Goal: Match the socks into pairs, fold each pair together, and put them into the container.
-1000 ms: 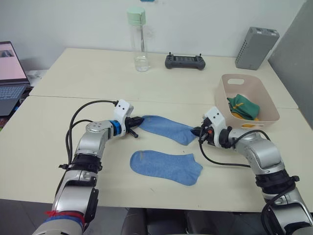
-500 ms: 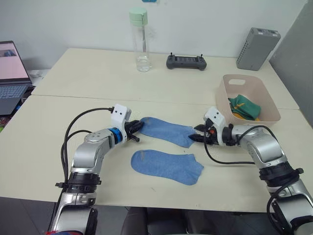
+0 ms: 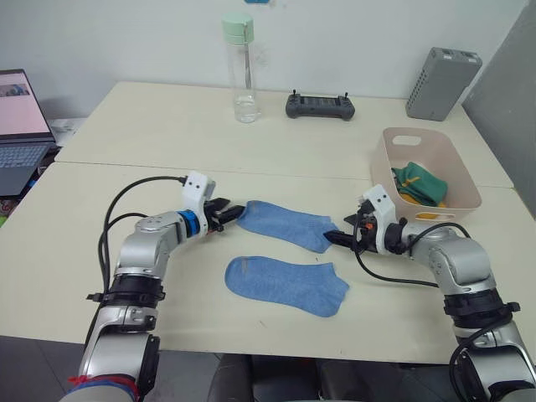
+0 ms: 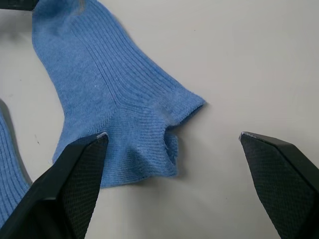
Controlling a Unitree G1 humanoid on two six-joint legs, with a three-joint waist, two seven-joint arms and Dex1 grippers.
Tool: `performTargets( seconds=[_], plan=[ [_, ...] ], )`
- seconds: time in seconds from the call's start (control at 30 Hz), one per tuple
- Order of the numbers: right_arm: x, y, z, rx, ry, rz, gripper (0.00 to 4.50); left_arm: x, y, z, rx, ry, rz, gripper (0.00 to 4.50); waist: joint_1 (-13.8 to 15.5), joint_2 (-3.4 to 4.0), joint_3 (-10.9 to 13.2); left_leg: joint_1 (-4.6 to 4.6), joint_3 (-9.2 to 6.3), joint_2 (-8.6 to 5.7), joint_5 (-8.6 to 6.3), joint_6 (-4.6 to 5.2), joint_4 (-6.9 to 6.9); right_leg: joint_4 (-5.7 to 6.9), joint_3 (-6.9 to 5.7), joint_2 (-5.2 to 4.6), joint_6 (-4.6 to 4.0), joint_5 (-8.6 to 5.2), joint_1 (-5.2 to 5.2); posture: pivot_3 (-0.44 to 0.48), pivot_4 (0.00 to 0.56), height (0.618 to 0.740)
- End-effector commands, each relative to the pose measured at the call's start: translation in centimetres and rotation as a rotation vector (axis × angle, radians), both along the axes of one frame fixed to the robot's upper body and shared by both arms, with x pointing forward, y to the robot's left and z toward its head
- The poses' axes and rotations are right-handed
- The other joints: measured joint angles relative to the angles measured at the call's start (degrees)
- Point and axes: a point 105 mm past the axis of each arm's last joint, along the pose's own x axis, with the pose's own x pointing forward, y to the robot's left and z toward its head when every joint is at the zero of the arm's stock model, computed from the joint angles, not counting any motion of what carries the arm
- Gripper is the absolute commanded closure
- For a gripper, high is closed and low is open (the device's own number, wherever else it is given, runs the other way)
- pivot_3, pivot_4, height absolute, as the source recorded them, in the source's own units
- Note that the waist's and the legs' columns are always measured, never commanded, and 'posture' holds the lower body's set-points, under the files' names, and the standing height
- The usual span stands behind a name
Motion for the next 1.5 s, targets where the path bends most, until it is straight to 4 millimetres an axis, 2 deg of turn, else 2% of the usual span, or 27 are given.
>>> performTargets(
  seconds=[0.03, 0.23, 0.33, 0.4, 0.5, 0.7, 0.8, 1.03, 1.2, 1.37, 1.5],
  plan=[
    [0.1, -0.1, 0.7, -0.001, -0.044, -0.008, 0.58, 0.1, -0.9, 0.9, 0.009, -0.043, -0.049, 1.79, 0.01, 0.00, 0.00, 0.00, 0.01, 0.00, 0.00, 0.00, -0.01, 0.00, 0.00, 0.00, 0.00, 0.00, 0.00, 0.000, 0.150, 0.740],
    [-0.3, 0.2, 0.8, -0.003, -0.048, 0.019, 2.64, 0.6, -0.4, 2.9, -0.014, -0.101, -0.029, 1.79, -0.01, 0.00, 0.00, 0.00, 0.00, 0.00, 0.00, 0.00, -0.01, 0.00, 0.00, 0.00, 0.00, 0.00, 0.00, 0.000, 0.150, 0.740],
    [-0.2, 0.4, 0.9, 0.004, -0.061, 0.024, 3.69, 0.3, -0.5, 4.1, -0.042, -0.121, -0.055, 1.79, -0.04, 0.00, 0.00, 0.00, 0.00, 0.00, 0.00, 0.00, 0.00, 0.01, 0.00, 0.00, 0.00, 0.00, 0.00, 0.000, 0.150, 0.740],
    [-0.2, 0.4, 0.9, 0.005, -0.061, 0.023, 4.41, -0.1, -0.8, 4.2, -0.042, -0.113, -0.080, 1.79, -0.06, 0.00, 0.00, 0.00, 0.00, 0.00, 0.00, 0.00, 0.00, 0.01, 0.00, 0.00, 0.00, 0.00, 0.00, 0.000, 0.150, 0.740],
    [-0.1, 0.5, 1.0, 0.006, -0.064, 0.026, 4.46, -0.5, -1.2, 3.4, -0.009, -0.077, -0.099, 1.79, -0.09, 0.00, 0.00, 0.00, 0.00, 0.00, 0.00, 0.00, 0.00, 0.01, 0.01, 0.00, 0.00, 0.00, 0.01, 0.000, 0.150, 0.740],
    [-0.1, 0.5, 1.1, 0.004, -0.070, 0.031, 4.46, -0.2, -0.9, 0.7, 0.090, -0.036, -0.058, 1.79, -0.09, 0.00, 0.00, 0.01, 0.00, 0.00, 0.00, 0.00, 0.00, 0.01, 0.00, 0.00, 0.00, 0.00, 0.01, 0.000, 0.150, 0.740],
    [-0.1, 0.5, 1.2, 0.004, -0.073, 0.034, 4.50, 0.2, -0.8, 0.5, 0.098, -0.041, -0.044, 2.41, -0.06, 0.00, 0.00, 0.00, 0.00, 0.00, 0.00, 0.00, 0.00, 0.01, 0.00, 0.00, 0.00, 0.00, 0.01, 0.000, 0.150, 0.740],
    [0.1, 0.3, 1.7, 0.010, -0.090, 0.032, 4.50, -0.3, -0.8, 1.7, 0.020, -0.047, -0.064, 4.48, -0.08, 0.00, 0.00, 0.00, 0.00, 0.00, 0.00, 0.00, 0.00, 0.01, 0.00, 0.00, 0.00, 0.00, 0.01, 0.000, 0.150, 0.740],
    [0.2, 0.4, 2.9, 0.041, -0.128, 0.038, 4.50, -0.9, -0.4, 2.6, -0.040, -0.033, -0.072, 4.48, -0.16, 0.00, 0.00, 0.00, 0.01, 0.00, 0.00, 0.00, 0.00, 0.01, 0.01, 0.00, 0.00, 0.00, 0.00, 0.000, 0.150, 0.740],
    [-0.4, 0.2, 4.2, 0.068, -0.145, 0.082, 4.50, -2.6, -1.3, 4.6, -0.144, -0.042, -0.124, 4.48, -0.26, 0.00, 0.00, 0.00, 0.00, 0.01, 0.00, 0.00, -0.01, 0.01, 0.00, 0.00, 0.00, 0.00, 0.01, 0.000, 0.150, 0.740],
    [-2.7, -0.3, 7.2, 0.174, -0.131, 0.147, 4.50, -4.7, -1.7, 7.3, -0.206, -0.094, -0.169, 4.48, -0.16, 0.01, 0.01, -0.03, -0.02, 0.01, 0.00, 0.00, 0.00, 0.01, 0.00, -0.02, 0.00, 0.00, 0.01, 0.000, 0.150, 0.740]
  ],
)
